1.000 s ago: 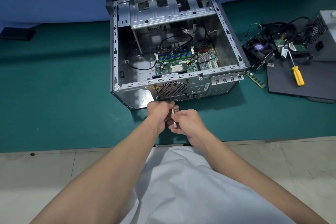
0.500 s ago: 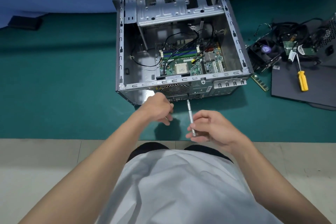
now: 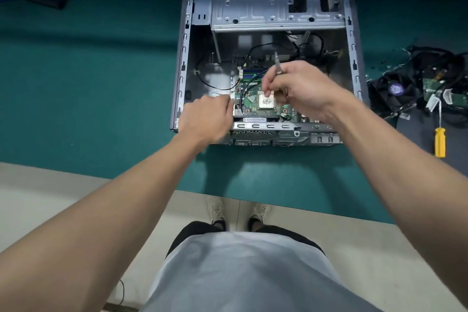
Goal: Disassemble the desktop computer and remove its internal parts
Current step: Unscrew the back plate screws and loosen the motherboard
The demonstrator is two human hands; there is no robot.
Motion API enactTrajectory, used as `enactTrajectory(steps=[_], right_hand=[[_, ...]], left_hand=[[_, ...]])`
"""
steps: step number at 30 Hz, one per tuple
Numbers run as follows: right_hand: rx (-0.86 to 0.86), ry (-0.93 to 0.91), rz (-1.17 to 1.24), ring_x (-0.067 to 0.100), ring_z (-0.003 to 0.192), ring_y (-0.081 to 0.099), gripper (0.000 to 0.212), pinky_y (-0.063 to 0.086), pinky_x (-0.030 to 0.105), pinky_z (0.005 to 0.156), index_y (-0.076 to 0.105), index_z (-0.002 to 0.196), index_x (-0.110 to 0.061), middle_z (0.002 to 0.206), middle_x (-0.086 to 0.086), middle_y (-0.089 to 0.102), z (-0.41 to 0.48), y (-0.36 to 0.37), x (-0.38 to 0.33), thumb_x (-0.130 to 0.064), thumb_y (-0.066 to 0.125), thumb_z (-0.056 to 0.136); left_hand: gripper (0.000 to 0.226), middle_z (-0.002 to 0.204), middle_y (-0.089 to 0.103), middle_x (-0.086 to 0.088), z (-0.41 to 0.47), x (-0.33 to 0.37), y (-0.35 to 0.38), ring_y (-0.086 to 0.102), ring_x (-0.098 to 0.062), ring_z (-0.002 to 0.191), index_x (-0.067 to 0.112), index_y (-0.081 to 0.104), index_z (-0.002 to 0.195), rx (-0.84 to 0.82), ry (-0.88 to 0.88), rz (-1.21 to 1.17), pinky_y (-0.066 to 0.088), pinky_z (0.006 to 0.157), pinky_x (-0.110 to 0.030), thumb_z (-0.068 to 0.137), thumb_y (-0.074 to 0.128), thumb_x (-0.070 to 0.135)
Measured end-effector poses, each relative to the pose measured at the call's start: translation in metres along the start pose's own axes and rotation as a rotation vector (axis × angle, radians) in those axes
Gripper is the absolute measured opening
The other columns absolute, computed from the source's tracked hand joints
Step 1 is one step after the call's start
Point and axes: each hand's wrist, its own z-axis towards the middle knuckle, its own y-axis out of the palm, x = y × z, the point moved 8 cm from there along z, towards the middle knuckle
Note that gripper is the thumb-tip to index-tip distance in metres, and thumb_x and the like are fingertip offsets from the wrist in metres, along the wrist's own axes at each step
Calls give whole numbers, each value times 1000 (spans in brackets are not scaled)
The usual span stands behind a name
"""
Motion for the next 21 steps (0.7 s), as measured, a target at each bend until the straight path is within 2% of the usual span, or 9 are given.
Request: enactTrajectory(steps=[2,5,7,10,13,17,19,21], right_hand=[[-24,45,-204,6,53,42,19,34,21,52,70,78,-9,84,1,67,26,13,13,1,56,85],[-158,71,-496,2,69,53,18,41,19,65,71,77,-20,84,-8,65,53,37,38,-4,65,85],[-245,88,-636,4,68,51,25,40,12,60,63,73,-24,73,-9,59,64,47,50,-4,62,88],[-352,72,-815,7,63,47,33,38,22,58,53,68,-26,68,-7,52,74,55,55,-2,55,91],[-486,72,-915,3,59,43,40,35,17,53,49,66,-31,67,-10,50,76,65,59,1,49,90],[-512,26,-1063,5,60,44,38,34,20,54,45,64,-29,65,-12,47,80,72,63,-2,49,91],[-488,17,-1146,16,71,53,28,44,23,65,51,70,-23,77,-6,55,84,70,65,-14,44,96],[-451,61,-1249,22,85,55,26,50,39,83,52,76,-23,94,0,54,87,62,67,-34,38,96]], left_hand=[[31,96,65,-17,6,-3,5,59,-39,85,25,45,80,-80,-25,-14,34,67,-40,99,25,38],[31,94,64,-17,6,-4,6,53,-37,77,23,48,80,-67,-33,-17,32,67,-39,99,26,34],[35,92,65,-18,3,-3,4,52,-37,74,19,53,86,-25,-26,-9,31,66,-39,100,25,34],[37,87,64,-18,3,-2,3,44,-34,67,16,55,93,15,-21,-12,29,64,-39,101,25,35],[39,83,64,-16,3,-3,3,40,-32,64,15,55,95,27,-25,-8,29,63,-39,102,23,36],[37,82,64,-16,3,-5,2,39,-32,63,15,55,96,27,-43,-1,29,63,-39,102,24,35],[36,82,65,-17,3,-4,2,39,-32,62,14,55,96,29,-48,8,29,63,-39,102,26,34],[37,82,65,-17,2,-4,1,39,-32,62,14,55,96,34,-52,13,29,62,-39,102,25,35]])
